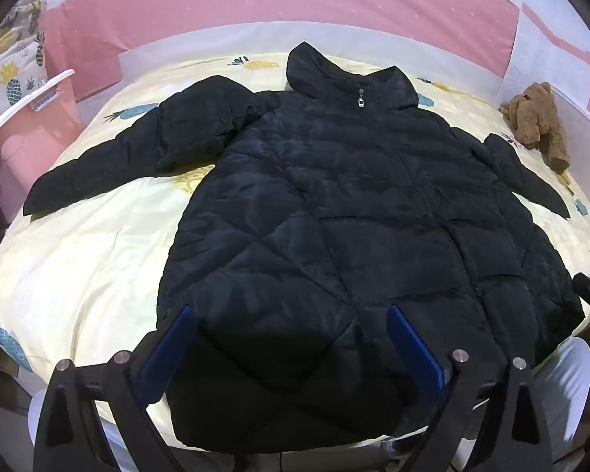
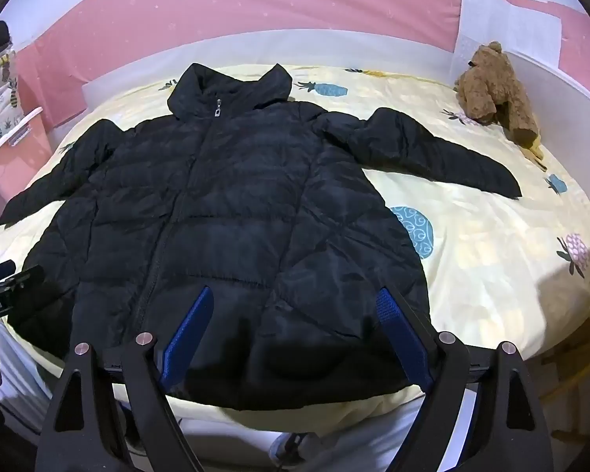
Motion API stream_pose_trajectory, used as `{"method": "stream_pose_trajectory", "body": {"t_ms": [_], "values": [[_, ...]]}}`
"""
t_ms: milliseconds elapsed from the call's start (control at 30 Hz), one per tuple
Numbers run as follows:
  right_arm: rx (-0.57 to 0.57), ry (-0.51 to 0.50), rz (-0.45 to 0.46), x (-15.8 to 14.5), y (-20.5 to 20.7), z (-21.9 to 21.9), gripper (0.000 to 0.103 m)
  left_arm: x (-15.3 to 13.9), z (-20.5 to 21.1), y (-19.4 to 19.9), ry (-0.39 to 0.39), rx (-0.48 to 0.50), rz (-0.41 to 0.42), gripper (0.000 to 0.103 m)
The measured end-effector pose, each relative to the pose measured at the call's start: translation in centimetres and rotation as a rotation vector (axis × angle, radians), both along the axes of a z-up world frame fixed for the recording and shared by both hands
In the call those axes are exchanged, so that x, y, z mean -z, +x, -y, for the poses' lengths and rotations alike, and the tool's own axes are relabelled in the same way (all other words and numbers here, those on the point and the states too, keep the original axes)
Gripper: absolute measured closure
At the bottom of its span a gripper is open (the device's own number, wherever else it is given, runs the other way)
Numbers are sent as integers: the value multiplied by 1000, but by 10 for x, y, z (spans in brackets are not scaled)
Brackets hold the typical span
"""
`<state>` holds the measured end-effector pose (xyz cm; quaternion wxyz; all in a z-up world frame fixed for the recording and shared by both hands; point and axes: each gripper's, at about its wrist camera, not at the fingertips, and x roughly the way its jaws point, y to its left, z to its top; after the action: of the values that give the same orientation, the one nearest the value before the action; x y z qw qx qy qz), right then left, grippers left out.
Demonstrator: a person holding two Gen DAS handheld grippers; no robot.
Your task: Fold large clothes
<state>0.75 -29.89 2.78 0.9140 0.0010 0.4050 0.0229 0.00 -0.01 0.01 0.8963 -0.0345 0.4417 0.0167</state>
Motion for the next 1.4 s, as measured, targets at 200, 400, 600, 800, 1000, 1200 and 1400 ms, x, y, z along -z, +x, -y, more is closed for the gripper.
{"method": "stream_pose_trajectory", "body": {"t_ms": [200,400,600,800,1000,1200,1400], "values": [[3,-8,17,0,0,-3,18,-1,1,0,6,1,6,5],[0,0,14,-1,-1,0,18,-3,8,-2,4,-1,11,5],[0,1,14,-1,-2,-1,18,-9,8,-5,-4,7,16,5],[-1,2,15,0,0,-2,18,-9,8,-6,-10,8,16,5],[-2,0,14,-3,-2,-2,18,-12,8,-8,-16,10,15,5],[-1,-1,13,-2,-3,-5,18,-12,8,-8,-15,11,15,5],[0,-2,9,-6,-3,-3,18,-12,9,-9,-16,13,14,5]]}}
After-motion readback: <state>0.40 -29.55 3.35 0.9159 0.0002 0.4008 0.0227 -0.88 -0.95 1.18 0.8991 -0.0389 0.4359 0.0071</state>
